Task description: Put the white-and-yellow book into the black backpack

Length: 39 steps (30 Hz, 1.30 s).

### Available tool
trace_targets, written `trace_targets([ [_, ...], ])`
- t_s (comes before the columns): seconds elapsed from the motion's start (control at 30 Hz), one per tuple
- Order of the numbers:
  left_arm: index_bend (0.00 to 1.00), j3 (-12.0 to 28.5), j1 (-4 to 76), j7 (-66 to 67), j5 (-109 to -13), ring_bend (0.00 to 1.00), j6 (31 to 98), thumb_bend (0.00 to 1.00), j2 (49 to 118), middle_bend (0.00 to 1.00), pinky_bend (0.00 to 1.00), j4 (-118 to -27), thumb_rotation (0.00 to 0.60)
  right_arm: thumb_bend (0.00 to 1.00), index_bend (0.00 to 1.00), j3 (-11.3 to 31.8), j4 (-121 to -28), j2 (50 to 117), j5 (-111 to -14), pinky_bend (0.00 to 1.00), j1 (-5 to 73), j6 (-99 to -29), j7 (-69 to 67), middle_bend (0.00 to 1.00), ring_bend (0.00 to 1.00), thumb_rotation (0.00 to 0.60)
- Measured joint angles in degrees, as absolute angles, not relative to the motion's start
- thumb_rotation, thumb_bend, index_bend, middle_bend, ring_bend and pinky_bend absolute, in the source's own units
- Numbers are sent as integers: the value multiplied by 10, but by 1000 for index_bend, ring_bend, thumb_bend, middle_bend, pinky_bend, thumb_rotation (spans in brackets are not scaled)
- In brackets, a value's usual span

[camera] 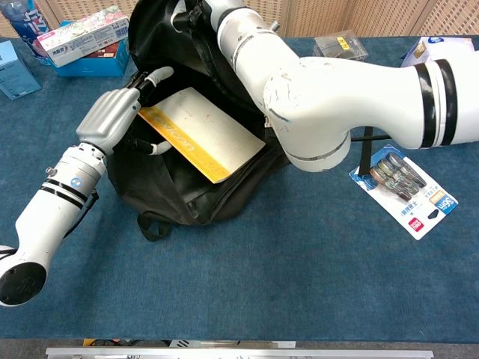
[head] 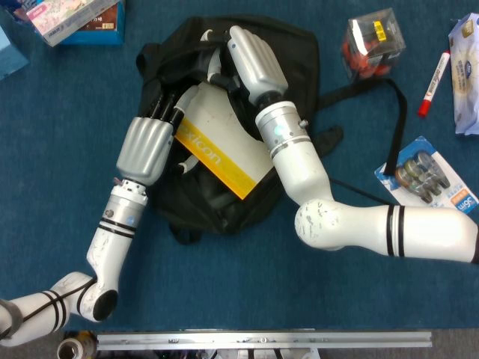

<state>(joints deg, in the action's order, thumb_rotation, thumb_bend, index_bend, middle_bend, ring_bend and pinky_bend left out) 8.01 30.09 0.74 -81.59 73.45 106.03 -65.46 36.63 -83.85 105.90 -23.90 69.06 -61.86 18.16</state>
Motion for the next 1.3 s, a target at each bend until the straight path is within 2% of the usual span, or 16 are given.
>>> trace_targets([
  [0.2, 0, 75, 278, 23, -808, 0, 747, 149, 1037, 3, 223, -684, 598, 963, 644, 362, -846, 1052, -238, 992, 686, -615, 183, 656, 776, 600],
  [0.47, 0, 66, 248, 13, -811, 0, 774, 149, 993, 9, 223, -726, 600, 958, 644, 352, -858, 1040, -239, 992, 678, -605, 181, 654, 775, 600],
  [0.77, 0, 49, 212, -7, -821, 0, 799, 149, 930, 19, 223, -791, 600, 885, 644, 341, -867, 1031, -236, 987, 672, -589, 178, 624, 734, 600],
  [0.83, 0, 45, 207, -9, -825, 0, 801, 149, 921, 19, 223, -805, 600, 821, 628, 340, -869, 1030, -235, 960, 672, -585, 177, 600, 698, 600],
  [1.03, 0, 41, 204, -8, -829, 0, 790, 149, 912, 19, 223, -828, 600, 329, 442, 338, -877, 1027, -232, 764, 672, -570, 166, 473, 522, 600],
  [1.13, 0, 41, 205, -4, -829, 0, 785, 149, 910, 16, 222, -834, 600, 159, 359, 338, -879, 1025, -236, 678, 671, -567, 160, 398, 432, 600],
  [1.3, 0, 40, 202, 7, -828, 0, 780, 149, 902, 0, 181, -848, 600, 56, 290, 337, -882, 1018, -240, 622, 669, -558, 148, 350, 371, 600],
])
